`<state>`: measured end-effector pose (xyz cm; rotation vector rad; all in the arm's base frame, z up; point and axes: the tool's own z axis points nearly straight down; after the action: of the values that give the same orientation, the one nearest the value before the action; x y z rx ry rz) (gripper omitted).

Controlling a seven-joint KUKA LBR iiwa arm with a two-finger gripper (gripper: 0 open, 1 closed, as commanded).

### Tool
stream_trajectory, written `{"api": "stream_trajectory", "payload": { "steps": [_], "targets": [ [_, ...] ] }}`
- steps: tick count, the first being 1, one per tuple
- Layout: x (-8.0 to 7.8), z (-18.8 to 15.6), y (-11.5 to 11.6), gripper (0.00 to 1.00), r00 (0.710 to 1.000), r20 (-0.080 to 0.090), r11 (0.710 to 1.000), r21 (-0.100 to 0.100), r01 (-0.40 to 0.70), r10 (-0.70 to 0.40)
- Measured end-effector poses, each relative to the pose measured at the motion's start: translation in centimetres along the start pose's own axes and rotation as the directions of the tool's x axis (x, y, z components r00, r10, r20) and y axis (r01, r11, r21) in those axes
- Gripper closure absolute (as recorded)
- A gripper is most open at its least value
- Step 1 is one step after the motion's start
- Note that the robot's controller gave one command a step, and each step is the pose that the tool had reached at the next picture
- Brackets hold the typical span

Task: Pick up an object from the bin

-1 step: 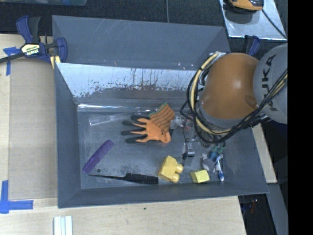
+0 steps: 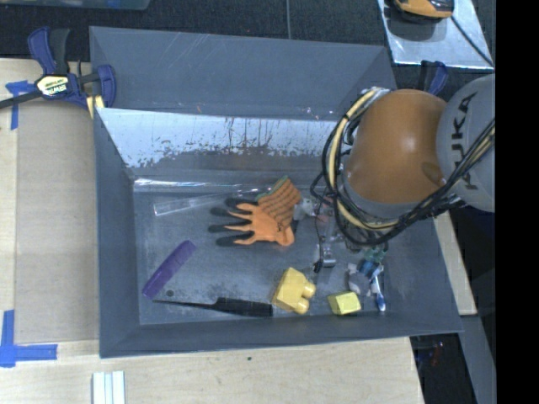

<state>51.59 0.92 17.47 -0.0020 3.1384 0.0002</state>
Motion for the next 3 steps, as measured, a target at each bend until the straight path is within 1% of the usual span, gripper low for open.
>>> {"api": "stream_trajectory", "payload": {
  "steps": [1, 2, 3],
  "targets": [
    [-8.8, 8.5, 3.5, 0.00, 1.000, 0.011, 1.000, -0.001, 0.012, -0.012],
    [-10.1, 8.3, 4.2, 0.00, 0.995, 0.009, 0.995, -0.001, -0.099, 0.099],
    [-10.2, 9.5, 4.0, 0.00, 0.999, 0.009, 0.999, -0.001, -0.044, 0.044]
  ]
}}
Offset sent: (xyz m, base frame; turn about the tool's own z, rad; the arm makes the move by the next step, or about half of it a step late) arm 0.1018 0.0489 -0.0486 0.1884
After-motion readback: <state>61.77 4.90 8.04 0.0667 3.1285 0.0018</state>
